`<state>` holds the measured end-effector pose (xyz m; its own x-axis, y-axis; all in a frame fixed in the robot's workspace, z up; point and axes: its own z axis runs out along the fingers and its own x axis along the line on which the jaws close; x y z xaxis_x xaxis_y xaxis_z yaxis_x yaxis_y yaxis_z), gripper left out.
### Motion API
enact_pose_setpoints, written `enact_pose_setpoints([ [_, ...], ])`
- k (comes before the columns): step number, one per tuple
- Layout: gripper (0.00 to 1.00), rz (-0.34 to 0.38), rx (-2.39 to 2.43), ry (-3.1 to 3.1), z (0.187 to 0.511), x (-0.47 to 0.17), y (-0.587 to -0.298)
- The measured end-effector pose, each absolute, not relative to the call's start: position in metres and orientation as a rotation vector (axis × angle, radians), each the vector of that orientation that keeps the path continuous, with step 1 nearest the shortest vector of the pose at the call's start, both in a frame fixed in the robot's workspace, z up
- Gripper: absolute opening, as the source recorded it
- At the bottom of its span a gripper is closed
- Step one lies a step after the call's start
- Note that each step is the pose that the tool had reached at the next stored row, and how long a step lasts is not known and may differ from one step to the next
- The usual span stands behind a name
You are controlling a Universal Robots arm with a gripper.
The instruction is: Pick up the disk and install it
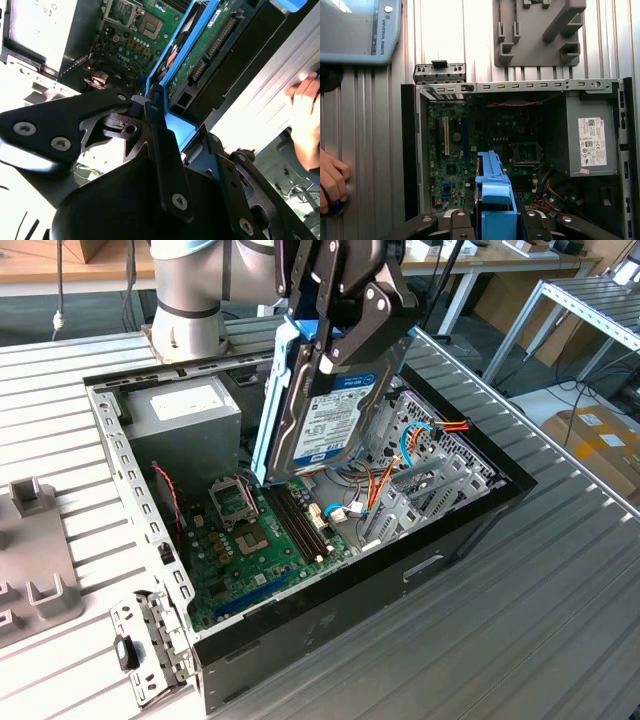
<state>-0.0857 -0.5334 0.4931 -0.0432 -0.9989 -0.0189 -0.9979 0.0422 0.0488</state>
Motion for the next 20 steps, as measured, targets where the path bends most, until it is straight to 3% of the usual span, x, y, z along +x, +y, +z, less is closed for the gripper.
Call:
enact_pose_setpoints([
  [20,0.37,-0.075,2.159,-2.253,0.493,-0.075,-0.549],
])
